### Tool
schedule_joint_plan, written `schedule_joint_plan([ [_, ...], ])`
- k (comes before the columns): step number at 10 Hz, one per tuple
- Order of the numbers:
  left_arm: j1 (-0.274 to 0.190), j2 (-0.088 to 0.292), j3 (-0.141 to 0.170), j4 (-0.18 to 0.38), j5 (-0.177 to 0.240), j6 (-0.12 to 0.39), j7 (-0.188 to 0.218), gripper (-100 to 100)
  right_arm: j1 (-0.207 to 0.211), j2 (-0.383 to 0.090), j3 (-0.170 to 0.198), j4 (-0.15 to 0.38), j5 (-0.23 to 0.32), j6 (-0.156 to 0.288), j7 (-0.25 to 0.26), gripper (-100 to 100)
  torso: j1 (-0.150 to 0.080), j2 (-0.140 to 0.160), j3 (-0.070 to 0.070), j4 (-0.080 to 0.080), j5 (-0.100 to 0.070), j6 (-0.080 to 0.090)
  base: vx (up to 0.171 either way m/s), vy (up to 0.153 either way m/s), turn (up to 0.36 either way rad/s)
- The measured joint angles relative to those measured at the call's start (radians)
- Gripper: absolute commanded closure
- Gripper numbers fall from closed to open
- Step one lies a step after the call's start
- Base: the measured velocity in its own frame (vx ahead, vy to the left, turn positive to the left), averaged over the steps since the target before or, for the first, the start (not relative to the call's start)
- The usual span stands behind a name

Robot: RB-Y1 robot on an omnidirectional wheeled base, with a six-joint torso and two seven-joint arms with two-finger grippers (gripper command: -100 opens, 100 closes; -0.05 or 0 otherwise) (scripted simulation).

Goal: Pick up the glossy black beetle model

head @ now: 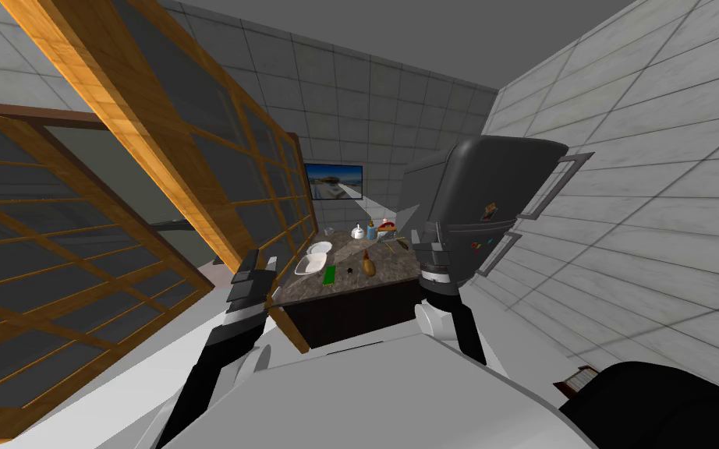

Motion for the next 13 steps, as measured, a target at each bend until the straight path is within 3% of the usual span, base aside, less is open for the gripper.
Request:
schedule_joint_plan([
  [5, -0.047, 0.08, 0.011, 0.037, -0.023, 0.12, 0.011, -100, 0.0, 0.0, 0.0, 0.0, 0.0, 0.0, 0.0, 0, -0.007, 0.0, 0.0, 0.0, -0.002, 0.0, 0.006, -0.088, -0.003],
  [13, -0.108, 0.147, 0.034, 0.083, -0.049, 0.301, 0.023, -100, 0.0, 0.0, 0.0, 0.0, 0.0, 0.0, 0.0, 0, -0.006, -0.001, 0.0, 0.0, -0.001, 0.0, 0.006, -0.069, -0.008],
])
